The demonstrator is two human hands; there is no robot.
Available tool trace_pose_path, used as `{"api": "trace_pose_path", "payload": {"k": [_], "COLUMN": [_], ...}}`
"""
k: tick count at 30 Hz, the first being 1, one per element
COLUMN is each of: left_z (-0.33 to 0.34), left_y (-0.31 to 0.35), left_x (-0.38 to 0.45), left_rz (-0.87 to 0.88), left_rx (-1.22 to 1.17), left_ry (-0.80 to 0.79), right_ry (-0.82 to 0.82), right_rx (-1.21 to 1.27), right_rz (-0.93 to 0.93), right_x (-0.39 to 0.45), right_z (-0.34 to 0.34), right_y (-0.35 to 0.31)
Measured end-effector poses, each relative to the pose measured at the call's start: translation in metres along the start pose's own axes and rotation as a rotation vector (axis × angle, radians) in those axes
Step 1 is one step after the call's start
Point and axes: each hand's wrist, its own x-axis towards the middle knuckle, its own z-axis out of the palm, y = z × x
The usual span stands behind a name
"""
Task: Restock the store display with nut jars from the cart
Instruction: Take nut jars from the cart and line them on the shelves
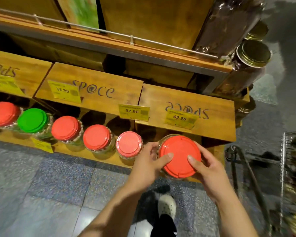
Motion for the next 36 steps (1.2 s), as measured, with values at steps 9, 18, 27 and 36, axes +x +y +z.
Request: {"api": "trace_pose_path", "payload": {"k": [9,18,27,36], "left_z": [0.002,0.004,0.009,0.009], "left_y": [-0.055,-0.082,-0.107,-0.124], "left_x": [0.036,0.079,0.110,0.116], "left_rz": [-0.042,-0.109,-0.165,-0.176], "left_rx": [-0.037,0.010,0.045,0.035], "left_ry": [-0.006,0.028,0.058,0.094], "right_ry": [-0.005,-0.024,-0.057,-0.055], "right_rx": [-0.027,-0.041,-0.078,-0.070], "right_rz": [0.055,0.064,0.060,0.121], "right_x": [0.048,0.098,0.136,0.155], "right_z": [-0.001,0.000,-0.003,0.002], "right_y": [0.053,0.083,0.111,0.135]}}
